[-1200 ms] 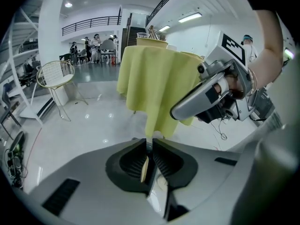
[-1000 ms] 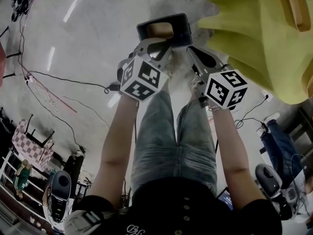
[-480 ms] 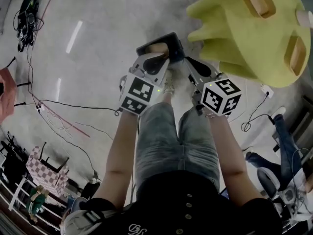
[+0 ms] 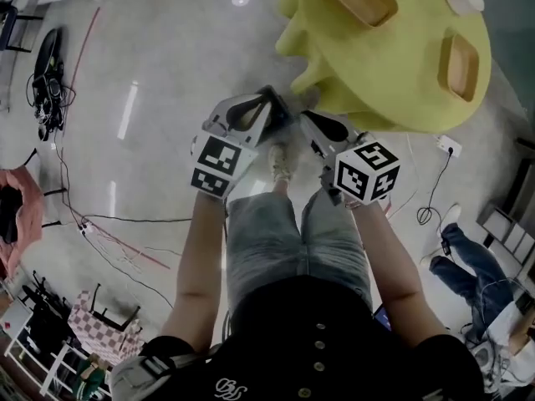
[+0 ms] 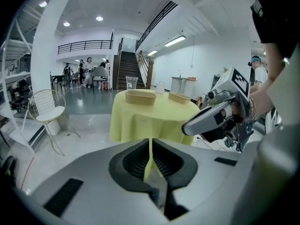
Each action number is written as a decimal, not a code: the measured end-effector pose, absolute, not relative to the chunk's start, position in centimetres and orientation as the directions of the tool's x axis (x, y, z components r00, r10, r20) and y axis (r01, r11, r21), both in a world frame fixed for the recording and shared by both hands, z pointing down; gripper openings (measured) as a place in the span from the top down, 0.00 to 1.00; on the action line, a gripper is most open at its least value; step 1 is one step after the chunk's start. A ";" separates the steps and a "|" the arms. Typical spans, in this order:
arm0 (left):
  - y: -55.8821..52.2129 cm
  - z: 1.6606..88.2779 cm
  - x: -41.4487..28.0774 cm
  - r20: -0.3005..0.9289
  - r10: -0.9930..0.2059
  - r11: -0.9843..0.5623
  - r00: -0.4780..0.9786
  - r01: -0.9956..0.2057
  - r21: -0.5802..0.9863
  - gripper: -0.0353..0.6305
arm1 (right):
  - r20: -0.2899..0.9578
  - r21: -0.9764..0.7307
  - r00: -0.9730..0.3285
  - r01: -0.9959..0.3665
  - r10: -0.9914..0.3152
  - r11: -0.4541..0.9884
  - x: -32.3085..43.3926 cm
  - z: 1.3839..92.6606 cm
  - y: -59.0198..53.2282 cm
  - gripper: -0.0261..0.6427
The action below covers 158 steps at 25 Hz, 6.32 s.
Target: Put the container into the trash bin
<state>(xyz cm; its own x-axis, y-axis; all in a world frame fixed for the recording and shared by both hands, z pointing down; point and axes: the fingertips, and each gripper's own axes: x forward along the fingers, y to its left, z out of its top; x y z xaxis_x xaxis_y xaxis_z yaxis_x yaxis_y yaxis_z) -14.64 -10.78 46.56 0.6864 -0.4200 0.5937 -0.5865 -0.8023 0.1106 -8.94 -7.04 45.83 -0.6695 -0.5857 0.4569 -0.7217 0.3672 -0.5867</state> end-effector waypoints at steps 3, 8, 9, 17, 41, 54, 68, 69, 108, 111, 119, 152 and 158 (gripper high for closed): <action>-11.3 44.6 -10.7 0.570 -0.413 -0.821 0.711 -0.562 0.106 0.91 | 0.444 -0.570 -0.648 -0.737 -0.618 0.363 -5.1 44.0 -7.8 0.95; -12.8 40.6 -3.8 0.546 -0.391 -0.844 0.741 -0.525 0.109 0.91 | 0.427 -0.558 -0.601 -0.763 -0.675 0.327 2.1 40.4 -9.8 0.95; -12.9 40.0 -2.5 0.544 -0.385 -0.851 0.745 -0.516 0.104 0.91 | 0.424 -0.555 -0.591 -0.768 -0.686 0.319 3.4 40.0 -10.0 0.95; -13.2 37.4 6.7 0.552 -0.310 -0.895 0.774 -0.434 0.105 0.91 | 0.399 -0.525 -0.472 -0.821 -0.786 0.226 13.8 37.1 -10.4 0.95; -13.5 39.0 24.9 0.510 -0.205 -0.911 0.835 -0.353 0.213 0.91 | 0.504 -0.462 -0.194 -0.884 -0.841 -0.073 36.4 42.0 -11.7 0.81; -14.0 41.0 25.0 0.529 -0.209 -0.895 0.823 -0.379 0.236 0.91 | 0.569 -0.444 -0.168 -0.887 -0.805 -0.129 38.3 45.6 -13.3 0.81; -13.3 41.0 23.0 0.526 -0.246 -0.895 0.814 -0.399 0.199 0.91 | 0.591 -0.401 -0.126 -0.903 -0.797 -0.155 37.8 45.9 -13.0 0.93; -13.3 40.8 22.8 0.522 -0.254 -0.892 0.814 -0.407 0.199 0.91 | 0.592 -0.399 -0.123 -0.903 -0.797 -0.157 37.8 45.8 -12.8 0.93; -10.4 36.9 -7.5 0.472 -0.601 -0.640 0.645 -0.742 0.199 0.91 | 0.517 -0.445 -0.518 -0.843 -0.681 0.303 7.0 40.5 -12.6 0.93; -9.7 37.4 -10.2 0.469 -0.630 -0.603 0.619 -0.770 0.207 0.91 | 0.519 -0.427 -0.546 -0.832 -0.658 0.354 4.2 40.7 -12.4 0.93; -7.6 38.1 -19.0 0.473 -0.698 -0.479 0.538 -0.842 0.250 0.91 | 0.531 -0.421 -0.626 -0.780 -0.571 0.463 -5.1 40.8 -12.3 0.93; -2.0 50.5 -30.5 0.561 -0.744 -0.135 0.363 -0.904 0.407 0.91 | 0.619 -0.396 -0.755 -0.539 -0.218 0.744 -19.4 53.5 -8.7 0.93; -1.0 53.2 -29.9 0.572 -0.750 -0.064 0.334 -0.896 0.439 0.91 | 0.646 -0.374 -0.748 -0.481 -0.150 0.793 -20.0 56.1 -8.0 0.93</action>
